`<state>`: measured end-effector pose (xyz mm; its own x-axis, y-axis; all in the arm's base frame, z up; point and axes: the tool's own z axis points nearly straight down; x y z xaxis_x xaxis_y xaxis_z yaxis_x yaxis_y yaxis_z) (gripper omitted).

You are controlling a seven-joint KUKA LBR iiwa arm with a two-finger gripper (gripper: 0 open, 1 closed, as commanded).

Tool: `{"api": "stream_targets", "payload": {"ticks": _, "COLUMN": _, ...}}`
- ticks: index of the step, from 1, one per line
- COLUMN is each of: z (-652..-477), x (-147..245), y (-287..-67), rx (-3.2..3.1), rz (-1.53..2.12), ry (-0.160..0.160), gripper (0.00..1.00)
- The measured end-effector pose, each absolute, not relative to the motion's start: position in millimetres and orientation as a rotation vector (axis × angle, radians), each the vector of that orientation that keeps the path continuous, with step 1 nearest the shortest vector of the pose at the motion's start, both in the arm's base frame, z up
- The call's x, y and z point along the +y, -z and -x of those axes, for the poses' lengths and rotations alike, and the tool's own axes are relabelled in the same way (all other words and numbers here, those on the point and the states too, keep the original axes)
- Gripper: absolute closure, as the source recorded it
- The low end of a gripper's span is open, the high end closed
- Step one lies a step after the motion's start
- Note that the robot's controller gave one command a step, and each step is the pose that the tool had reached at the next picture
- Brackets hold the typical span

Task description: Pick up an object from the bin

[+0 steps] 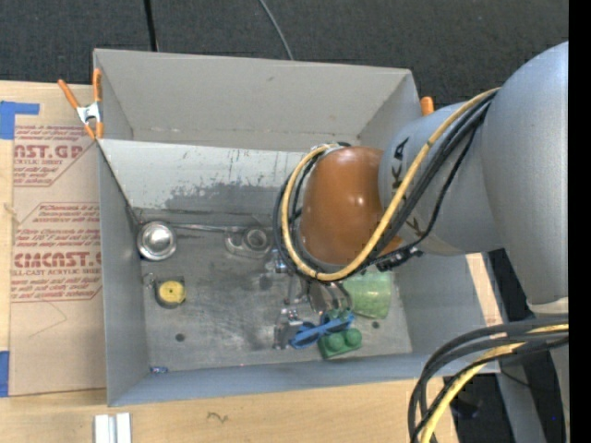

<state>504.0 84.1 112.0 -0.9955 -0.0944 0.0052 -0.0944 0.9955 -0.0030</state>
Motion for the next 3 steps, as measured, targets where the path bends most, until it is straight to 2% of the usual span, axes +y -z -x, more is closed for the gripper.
{"api": "stream_targets", "payload": {"ticks": 1, "z": -493.6, "x": 30, "y": -72, "rx": -3.124, "rz": -0.393, "ry": 0.005, "gripper": 0.00}}
{"api": "stream_targets", "payload": {"ticks": 2, "z": -491.9, "x": 30, "y": -73, "rx": -3.113, "rz": -0.396, "ry": 0.002, "gripper": 1.00}}
{"api": "stream_targets", "payload": {"ticks": 3, "z": -505.5, "x": 47, "y": -217, "rx": -3.070, "rz": -0.707, "ry": -0.001, "gripper": 1.00}}
